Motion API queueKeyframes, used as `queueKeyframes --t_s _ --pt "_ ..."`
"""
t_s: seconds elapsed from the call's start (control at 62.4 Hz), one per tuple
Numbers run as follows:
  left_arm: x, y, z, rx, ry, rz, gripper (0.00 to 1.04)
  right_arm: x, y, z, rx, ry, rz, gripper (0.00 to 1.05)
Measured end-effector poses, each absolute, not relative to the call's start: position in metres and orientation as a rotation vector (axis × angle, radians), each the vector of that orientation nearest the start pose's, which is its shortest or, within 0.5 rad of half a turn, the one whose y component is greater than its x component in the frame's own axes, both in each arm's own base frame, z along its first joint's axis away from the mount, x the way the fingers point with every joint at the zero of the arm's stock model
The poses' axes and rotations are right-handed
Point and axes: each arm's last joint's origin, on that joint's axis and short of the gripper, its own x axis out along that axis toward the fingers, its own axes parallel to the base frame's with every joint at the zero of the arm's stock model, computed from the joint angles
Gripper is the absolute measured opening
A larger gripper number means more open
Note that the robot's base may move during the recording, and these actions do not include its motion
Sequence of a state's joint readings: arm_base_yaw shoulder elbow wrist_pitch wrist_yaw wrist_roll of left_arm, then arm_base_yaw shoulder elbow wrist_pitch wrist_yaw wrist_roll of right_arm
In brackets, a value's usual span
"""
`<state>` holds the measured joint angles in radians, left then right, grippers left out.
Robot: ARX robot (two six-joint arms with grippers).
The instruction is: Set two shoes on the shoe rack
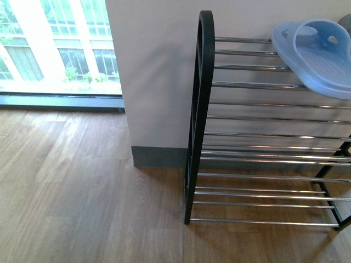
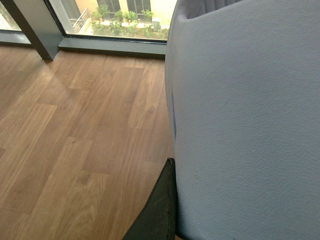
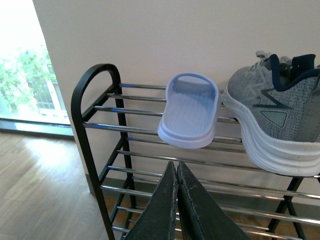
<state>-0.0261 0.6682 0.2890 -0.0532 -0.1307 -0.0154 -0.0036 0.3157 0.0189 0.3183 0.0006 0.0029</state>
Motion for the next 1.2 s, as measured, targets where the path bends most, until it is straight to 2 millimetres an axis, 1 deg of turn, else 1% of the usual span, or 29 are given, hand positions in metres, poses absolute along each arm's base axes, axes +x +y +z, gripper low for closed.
queueKeyframes --t_s 0.433,0.497,0.561,0.898,0.93,1.058,1.123,1.203 --pt "0.150 0.000 0.192 0.019 0.430 0.106 0.02 0.108 0.000 0.173 0.003 -0.020 -0.004 0.01" --pt "0.150 0.000 0.192 0.019 0.430 0.106 0.02 0.102 0.000 0.168 0.003 0.013 -0.001 0.01" --pt "0.150 0.000 0.192 0.019 0.430 0.107 0.02 0.097 0.000 0.170 0.003 -0.012 -0.003 0.01" --pt "0.150 0.000 0.192 0.019 0.430 0.106 0.02 0.097 0.000 0.170 0.003 -0.016 -0.003 0.01" --pt "0.150 0.000 0.192 0.019 0.430 0.106 0.02 0.097 0.000 0.170 0.003 -0.016 -0.003 0.04" --pt "0.150 0.000 0.192 0.019 0.430 0.107 0.02 0.097 0.000 0.170 0.002 -0.016 -0.003 0.25" --pt "0.150 0.000 0.192 0.019 0.430 0.106 0.02 0.097 0.000 0.170 0.003 -0.016 -0.003 0.41" --pt "0.150 0.000 0.192 0.019 0.430 0.107 0.02 0.097 0.000 0.170 0.003 -0.017 -0.001 0.54"
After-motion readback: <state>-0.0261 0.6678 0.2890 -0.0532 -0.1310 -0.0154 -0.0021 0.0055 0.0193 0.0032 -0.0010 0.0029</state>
